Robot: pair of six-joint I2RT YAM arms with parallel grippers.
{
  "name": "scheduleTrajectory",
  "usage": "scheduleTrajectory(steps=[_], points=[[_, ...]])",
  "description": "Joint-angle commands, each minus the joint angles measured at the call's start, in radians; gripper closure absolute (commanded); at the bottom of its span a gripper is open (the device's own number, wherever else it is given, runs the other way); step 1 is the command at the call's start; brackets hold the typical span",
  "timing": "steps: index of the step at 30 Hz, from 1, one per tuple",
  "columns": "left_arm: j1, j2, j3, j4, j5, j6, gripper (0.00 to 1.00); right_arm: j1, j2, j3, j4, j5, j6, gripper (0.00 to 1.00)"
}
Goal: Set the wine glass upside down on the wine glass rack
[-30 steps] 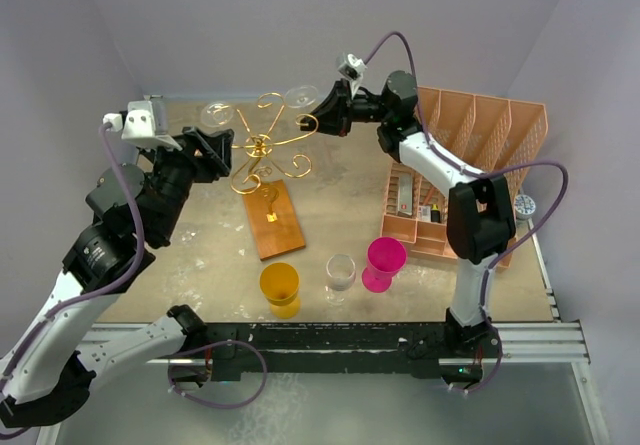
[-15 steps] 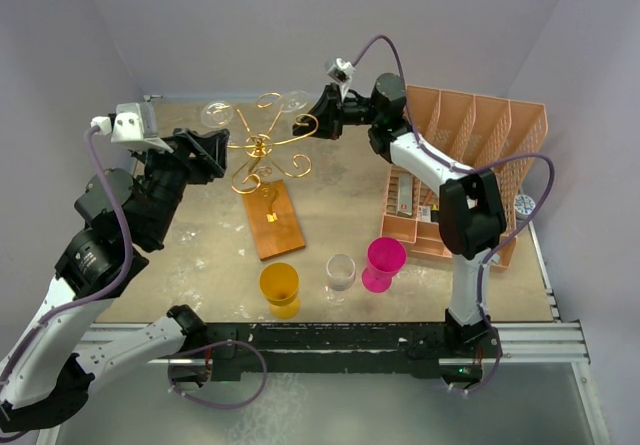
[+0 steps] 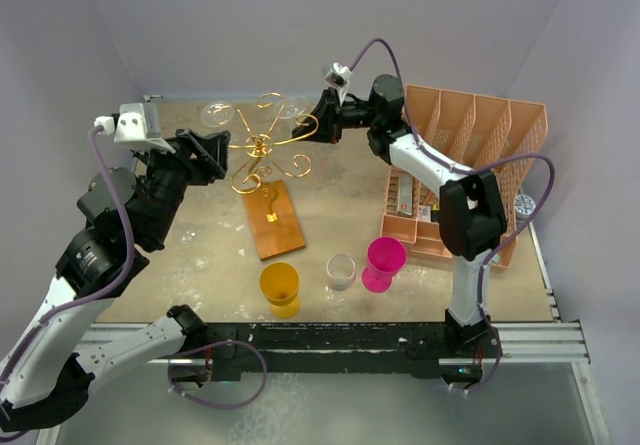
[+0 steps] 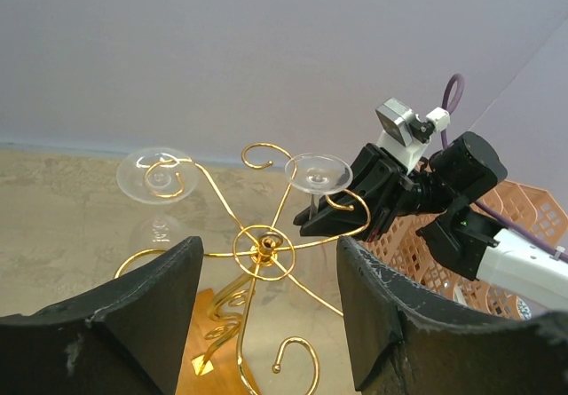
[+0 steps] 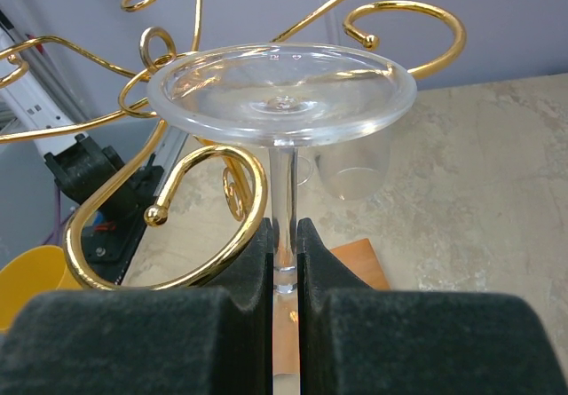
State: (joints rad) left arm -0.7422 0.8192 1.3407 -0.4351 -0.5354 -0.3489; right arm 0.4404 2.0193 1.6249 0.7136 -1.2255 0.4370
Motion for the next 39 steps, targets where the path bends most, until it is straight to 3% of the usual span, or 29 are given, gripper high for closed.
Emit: scheduleTrajectory(steps=[1, 13, 34, 39], points=[[-0.003, 0.006, 0.035, 0.027, 0.009, -0.005, 0.41, 0.008, -0.095, -0.025, 0.031, -0.047, -0.02, 1.0], [-0.003, 0.027, 0.035, 0.044, 0.027, -0.003, 0.41, 0.008, -0.137, -0.084, 0.032, -0.041, -0.017, 1.0], [-0.003, 0.095, 0.018, 0.029, 0.047, 0.0, 0.41, 0.024, -0.07, -0.024, 0.083, -0.072, 0.103, 1.0], [-0.002, 0.141, 0.016, 0.028, 0.017, 0.001, 0.41, 0.024, -0.066, -0.035, 0.062, -0.002, 0.088, 1.0]])
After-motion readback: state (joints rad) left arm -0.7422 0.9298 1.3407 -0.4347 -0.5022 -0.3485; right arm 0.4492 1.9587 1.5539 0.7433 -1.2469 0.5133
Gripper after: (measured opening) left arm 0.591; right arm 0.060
